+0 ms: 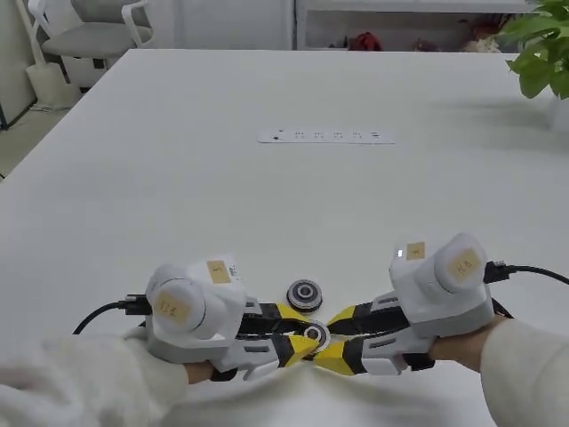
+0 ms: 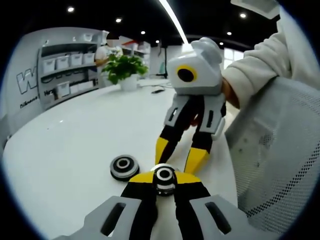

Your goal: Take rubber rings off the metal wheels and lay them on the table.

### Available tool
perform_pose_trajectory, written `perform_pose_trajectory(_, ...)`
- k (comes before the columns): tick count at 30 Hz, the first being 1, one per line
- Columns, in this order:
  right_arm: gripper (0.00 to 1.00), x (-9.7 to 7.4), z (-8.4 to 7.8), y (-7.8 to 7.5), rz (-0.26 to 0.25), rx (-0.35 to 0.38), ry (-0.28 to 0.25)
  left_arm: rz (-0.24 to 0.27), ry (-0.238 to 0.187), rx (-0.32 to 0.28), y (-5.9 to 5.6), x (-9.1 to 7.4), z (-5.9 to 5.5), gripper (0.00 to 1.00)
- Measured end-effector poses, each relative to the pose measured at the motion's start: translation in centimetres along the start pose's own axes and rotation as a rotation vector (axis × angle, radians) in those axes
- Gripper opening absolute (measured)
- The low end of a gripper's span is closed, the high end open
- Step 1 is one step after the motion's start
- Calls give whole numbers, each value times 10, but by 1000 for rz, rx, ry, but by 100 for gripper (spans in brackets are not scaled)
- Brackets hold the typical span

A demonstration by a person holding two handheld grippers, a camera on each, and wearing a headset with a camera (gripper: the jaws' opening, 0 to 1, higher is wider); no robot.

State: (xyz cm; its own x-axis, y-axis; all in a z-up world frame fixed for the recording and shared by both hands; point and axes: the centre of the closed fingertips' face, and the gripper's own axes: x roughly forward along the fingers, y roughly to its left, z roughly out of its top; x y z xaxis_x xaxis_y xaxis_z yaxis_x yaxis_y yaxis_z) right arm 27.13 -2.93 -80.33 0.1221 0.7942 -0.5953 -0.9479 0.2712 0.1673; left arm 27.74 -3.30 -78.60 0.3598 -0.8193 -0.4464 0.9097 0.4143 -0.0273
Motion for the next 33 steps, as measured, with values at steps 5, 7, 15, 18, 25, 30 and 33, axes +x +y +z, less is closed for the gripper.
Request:
perform_pose_trajectory(5,19,-2,-3,-2,3,-26,13,3,0,-1,1,0,0,14)
perform_pose_trajectory(7,18,-2,-3,-2,4,-10,12,4,0,-2,2,0,0,14)
perform_pose_trajectory(15,10,-4,-4,-3,7,-33,24,11,4,-9,4,0,-1,14)
perform_pose_trajectory(18,7,-4,-4,-3,6,-39,24,13,5,-12,5,0,-2,13)
perform_pose_trajectory(25,1,-3,-5,-8,-13,-57,38,11,9,-16,5,0,-2,13)
perform_pose_trajectory(30,0,-4,-5,-9,-23,-33,38,13,8,-10,5,0,-2,13)
perform_pose_trajectory(33,0,-5,-6,-11,-25,12,34,14,6,-8,6,1,-2,13)
